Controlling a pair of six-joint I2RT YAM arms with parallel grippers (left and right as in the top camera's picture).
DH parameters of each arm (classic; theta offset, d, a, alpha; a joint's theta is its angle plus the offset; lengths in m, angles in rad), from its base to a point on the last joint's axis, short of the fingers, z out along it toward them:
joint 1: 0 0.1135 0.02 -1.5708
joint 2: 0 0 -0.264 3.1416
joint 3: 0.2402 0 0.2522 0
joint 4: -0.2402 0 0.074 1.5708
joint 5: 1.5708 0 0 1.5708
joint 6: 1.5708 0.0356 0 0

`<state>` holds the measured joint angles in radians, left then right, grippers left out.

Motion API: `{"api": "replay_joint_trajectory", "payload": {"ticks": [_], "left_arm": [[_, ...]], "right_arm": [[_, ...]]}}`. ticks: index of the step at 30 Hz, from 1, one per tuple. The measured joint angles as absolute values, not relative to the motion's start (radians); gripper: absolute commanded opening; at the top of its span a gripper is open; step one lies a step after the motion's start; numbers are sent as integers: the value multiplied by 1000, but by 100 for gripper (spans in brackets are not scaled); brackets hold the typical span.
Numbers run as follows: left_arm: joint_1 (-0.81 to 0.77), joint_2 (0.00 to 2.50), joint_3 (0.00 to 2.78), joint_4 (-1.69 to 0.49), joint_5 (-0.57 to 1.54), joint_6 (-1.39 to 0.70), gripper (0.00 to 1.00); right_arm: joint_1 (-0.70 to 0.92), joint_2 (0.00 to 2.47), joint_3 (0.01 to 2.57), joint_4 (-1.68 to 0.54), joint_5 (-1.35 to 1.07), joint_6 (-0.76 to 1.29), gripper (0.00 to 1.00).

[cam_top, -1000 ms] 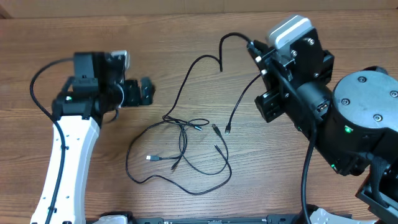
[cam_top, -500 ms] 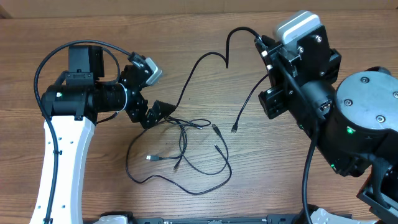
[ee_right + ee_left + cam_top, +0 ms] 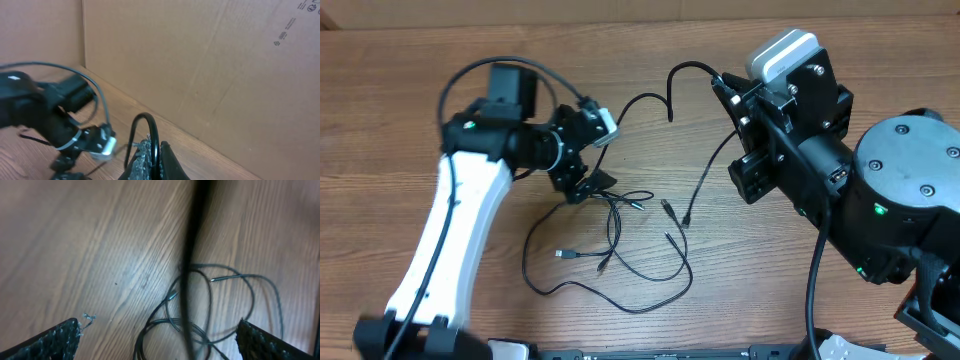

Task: Untangle cables

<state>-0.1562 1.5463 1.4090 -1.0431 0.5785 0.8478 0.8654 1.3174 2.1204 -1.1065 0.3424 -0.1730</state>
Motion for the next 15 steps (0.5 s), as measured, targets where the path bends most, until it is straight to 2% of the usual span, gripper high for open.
{"api": "replay_joint_trajectory", "payload": {"ticks": [15], "left_arm": [[-171,1639,1409,-937,518,791,100]], "right_arm": [[865,1317,2120,-1145,336,-163,4]]}}
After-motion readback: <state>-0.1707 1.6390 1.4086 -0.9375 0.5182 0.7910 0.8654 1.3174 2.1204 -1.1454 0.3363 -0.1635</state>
